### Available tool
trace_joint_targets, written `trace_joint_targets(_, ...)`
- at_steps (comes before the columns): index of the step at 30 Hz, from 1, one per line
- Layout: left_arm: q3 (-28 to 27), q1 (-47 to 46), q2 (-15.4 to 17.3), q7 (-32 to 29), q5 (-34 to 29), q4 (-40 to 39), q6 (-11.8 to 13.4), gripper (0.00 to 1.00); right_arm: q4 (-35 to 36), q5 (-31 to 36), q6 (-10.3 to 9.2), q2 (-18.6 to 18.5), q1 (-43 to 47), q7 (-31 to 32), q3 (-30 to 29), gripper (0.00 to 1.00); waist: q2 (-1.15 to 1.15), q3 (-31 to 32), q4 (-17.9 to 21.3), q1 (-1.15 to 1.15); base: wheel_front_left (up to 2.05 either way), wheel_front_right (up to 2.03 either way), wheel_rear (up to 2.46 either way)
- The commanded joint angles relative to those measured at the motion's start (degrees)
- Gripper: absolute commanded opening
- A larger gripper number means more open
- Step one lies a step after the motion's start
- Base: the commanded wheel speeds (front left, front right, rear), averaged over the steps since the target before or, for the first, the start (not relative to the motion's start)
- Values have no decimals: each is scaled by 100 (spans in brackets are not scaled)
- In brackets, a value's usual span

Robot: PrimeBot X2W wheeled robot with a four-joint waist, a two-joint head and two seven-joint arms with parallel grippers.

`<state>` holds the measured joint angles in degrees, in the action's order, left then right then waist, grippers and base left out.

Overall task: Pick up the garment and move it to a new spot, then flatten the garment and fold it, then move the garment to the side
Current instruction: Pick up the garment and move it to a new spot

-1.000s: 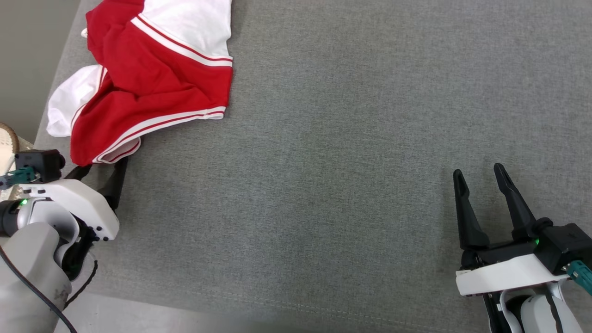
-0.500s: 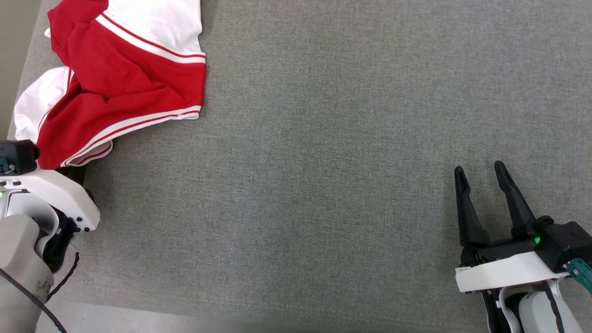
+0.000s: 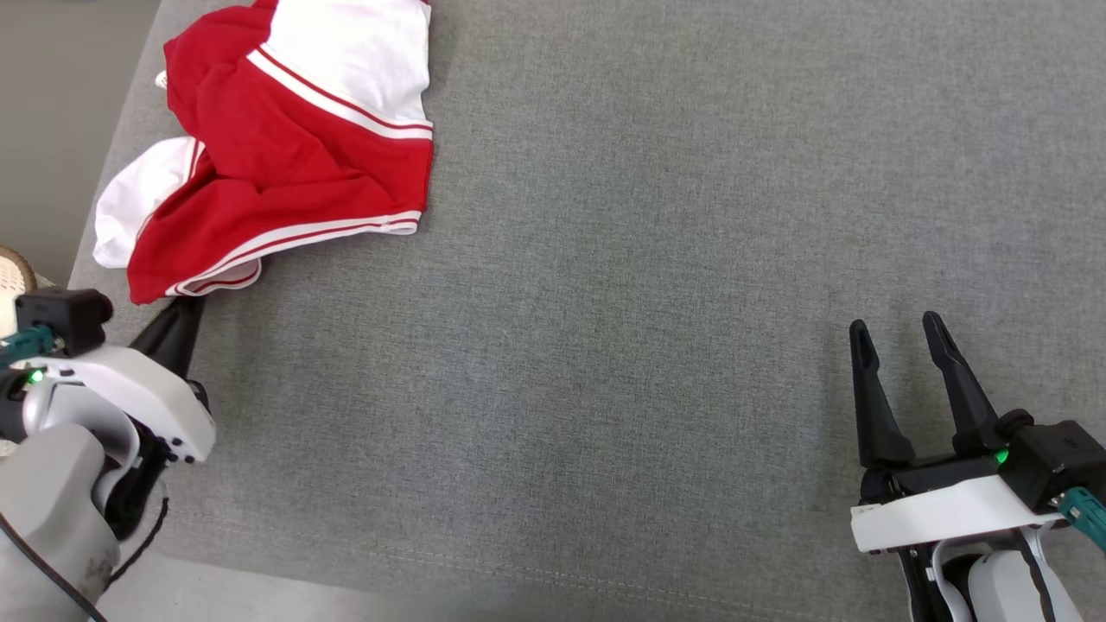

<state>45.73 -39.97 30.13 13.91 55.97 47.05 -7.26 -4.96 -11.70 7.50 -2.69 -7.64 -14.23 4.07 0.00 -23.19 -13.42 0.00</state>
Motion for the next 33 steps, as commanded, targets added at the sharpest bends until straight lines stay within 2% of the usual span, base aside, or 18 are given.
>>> trace_joint_targets(1, -163, -9, 340, 53, -21, -75, -23, 0, 87, -53, -1, -19, 44, -71, 146, 100, 0, 46, -11, 0, 0, 0, 0)
trace_joint_targets(4, -122, 217, 337, 68, -73, -353, 65, 0, 66, -101, -1, -19, 87, -73, 156, 100, 0, 153, -6, 0, 0, 0, 0)
trace_joint_targets(16, -222, 945, 456, 57, 31, -1686, 827, 0, 56, -159, -1, -19, 206, -76, 119, 100, 0, 473, -76, 0, 0, 0, 0)
trace_joint_targets(17, -291, 1004, 462, 65, 67, -1775, 897, 13, 51, -157, -1, -19, 217, -76, 117, 100, 0, 506, -82, 0, 0, 0, 0)
trace_joint_targets(18, -379, 1076, 451, 74, 125, -1867, 961, 67, 48, -151, -1, -19, 226, -76, 112, 100, 0, 539, -90, 0, 0, 0, 0)
trace_joint_targets(19, -451, 1163, 429, 81, 192, -1974, 980, 100, 45, -139, -1, -19, 235, -76, 108, 100, 0, 579, -101, 0, 0, 0, 0)
trace_joint_targets(24, -947, 1605, 362, 104, 109, -2549, 1328, 100, 3, -84, -1, -19, 294, -76, 83, 100, 0, 831, -203, 0, 0, 0, 0)
trace_joint_targets(29, -1531, 2232, 207, 107, -439, -3347, 1726, 100, -76, -6, -1, -19, 394, -76, 53, 100, 0, 1137, -328, 0, 0, 0, 0)
trace_joint_targets(33, -1705, 2735, 145, 107, -829, -3920, 1923, 100, -109, 61, -1, -19, 490, -59, 30, 100, 0, 1383, -380, 0, 0, 0, 0)
